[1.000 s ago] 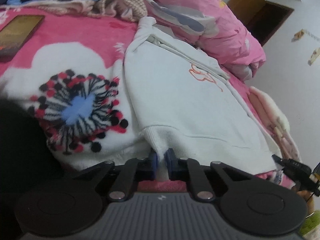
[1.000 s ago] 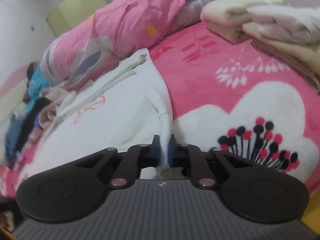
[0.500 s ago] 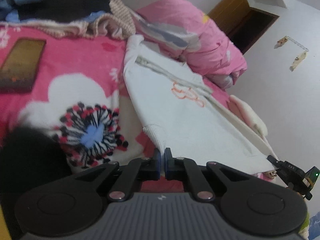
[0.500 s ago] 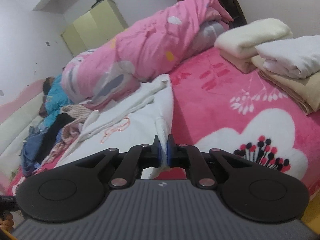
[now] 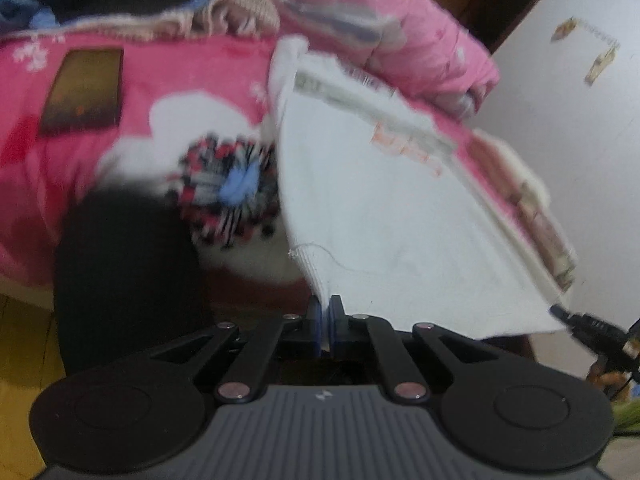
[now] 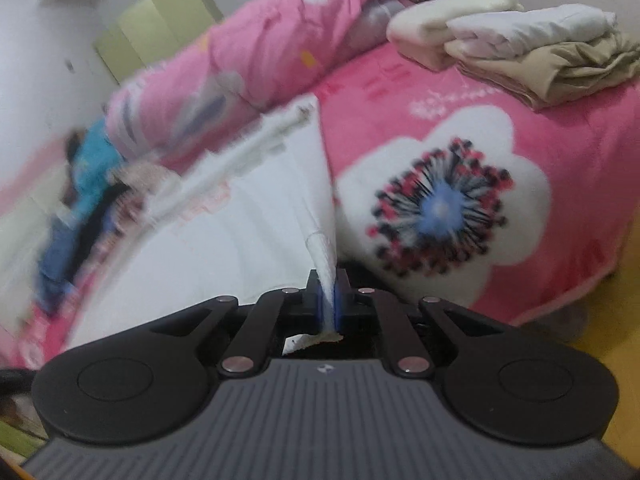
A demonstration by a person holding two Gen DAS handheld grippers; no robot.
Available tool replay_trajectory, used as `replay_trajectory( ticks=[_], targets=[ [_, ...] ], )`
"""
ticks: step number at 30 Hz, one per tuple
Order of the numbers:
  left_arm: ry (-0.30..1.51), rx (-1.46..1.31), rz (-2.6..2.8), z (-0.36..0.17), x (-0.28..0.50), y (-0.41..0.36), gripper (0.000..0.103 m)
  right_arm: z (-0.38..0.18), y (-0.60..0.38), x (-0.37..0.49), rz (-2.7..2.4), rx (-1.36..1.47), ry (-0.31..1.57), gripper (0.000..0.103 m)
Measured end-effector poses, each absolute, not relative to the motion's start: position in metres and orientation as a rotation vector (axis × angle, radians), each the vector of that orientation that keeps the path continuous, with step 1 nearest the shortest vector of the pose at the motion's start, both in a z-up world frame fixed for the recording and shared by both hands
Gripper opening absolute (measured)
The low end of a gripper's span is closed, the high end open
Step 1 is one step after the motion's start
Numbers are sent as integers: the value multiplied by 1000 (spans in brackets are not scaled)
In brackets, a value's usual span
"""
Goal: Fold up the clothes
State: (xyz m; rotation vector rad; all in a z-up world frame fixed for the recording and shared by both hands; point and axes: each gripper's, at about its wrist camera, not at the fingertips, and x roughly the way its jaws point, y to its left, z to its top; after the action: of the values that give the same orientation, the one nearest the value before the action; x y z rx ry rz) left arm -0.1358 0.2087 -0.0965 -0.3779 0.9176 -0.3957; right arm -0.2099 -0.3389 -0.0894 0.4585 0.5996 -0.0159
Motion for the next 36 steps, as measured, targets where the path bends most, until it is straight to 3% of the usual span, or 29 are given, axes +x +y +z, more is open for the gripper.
replay_trajectory(
  ticks=[5, 8, 9, 13, 15, 19, 24, 33, 35, 36],
  targets=[
    [982, -404, -406, -118, -124, 212, 4, -95, -317, -202, -52, 186, 666, 8],
    [1014, -417, -417, -126, -118, 214, 8, -101, -323, -201, -76, 189, 716, 22],
    [1026, -417, -410, -127, -116, 216, 15, -102, -328, -200, -82, 209, 732, 31],
    [1006, -378, -384, -116, -114, 227, 32, -89, -344, -207, -80, 241, 726, 48],
    [972, -359, -367, -103, -108, 234, 42, -73, -354, -208, -73, 226, 701, 51],
    [873, -306, -358, -73, -69, 235, 51, -33, -371, -176, -58, 263, 576, 55],
    [728, -310, -362, -39, 29, 208, 61, 1, -341, -63, 121, 280, 469, 55],
    [602, -254, -220, -48, 205, 153, 67, 12, -201, 183, 506, 129, 591, 52],
    [599, -219, -175, -63, 229, 146, 67, 3, -176, 234, 526, 112, 638, 43],
    [608, -226, -164, -73, 235, 146, 66, -4, -167, 258, 529, 110, 668, 34]
  ],
)
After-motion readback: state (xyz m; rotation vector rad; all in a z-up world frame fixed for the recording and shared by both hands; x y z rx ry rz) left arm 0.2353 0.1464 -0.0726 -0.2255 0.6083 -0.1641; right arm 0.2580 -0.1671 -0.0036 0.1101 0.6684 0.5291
